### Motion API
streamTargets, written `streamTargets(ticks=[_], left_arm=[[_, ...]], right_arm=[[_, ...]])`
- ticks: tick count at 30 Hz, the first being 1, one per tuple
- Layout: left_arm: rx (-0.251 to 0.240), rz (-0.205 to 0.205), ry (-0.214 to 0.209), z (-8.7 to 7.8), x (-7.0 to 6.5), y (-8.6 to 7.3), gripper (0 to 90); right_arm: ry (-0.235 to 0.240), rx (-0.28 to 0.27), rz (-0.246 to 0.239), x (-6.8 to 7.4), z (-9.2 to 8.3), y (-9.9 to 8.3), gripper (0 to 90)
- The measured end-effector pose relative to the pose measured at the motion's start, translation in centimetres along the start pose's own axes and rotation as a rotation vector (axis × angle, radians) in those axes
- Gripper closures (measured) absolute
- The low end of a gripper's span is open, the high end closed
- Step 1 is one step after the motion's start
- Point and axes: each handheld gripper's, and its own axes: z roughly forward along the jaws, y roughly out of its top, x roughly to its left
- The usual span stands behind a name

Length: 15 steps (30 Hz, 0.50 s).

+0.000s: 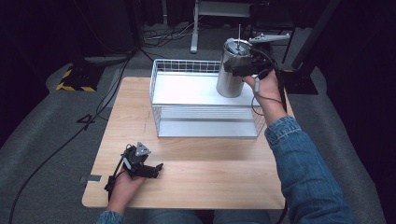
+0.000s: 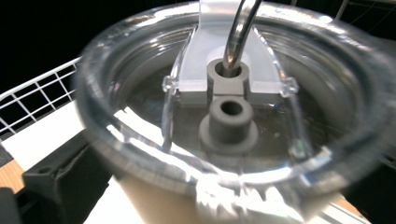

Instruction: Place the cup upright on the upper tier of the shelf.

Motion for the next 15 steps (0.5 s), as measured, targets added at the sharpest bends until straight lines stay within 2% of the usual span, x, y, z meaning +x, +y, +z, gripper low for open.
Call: streamTargets(ticks=[10, 15], left_arm=[[0.000, 0.000, 0.000, 0.0, 0.0, 0.0, 4.8], [0.001, 0.000, 0.002, 0.0, 0.0, 0.0, 4.9]], right_arm=[[-0.002, -0.019, -0.019, 0.4, -3.0, -0.5, 0.0], [0.015, -0.017, -0.032, 0.6, -4.5, -1.1, 0.0]])
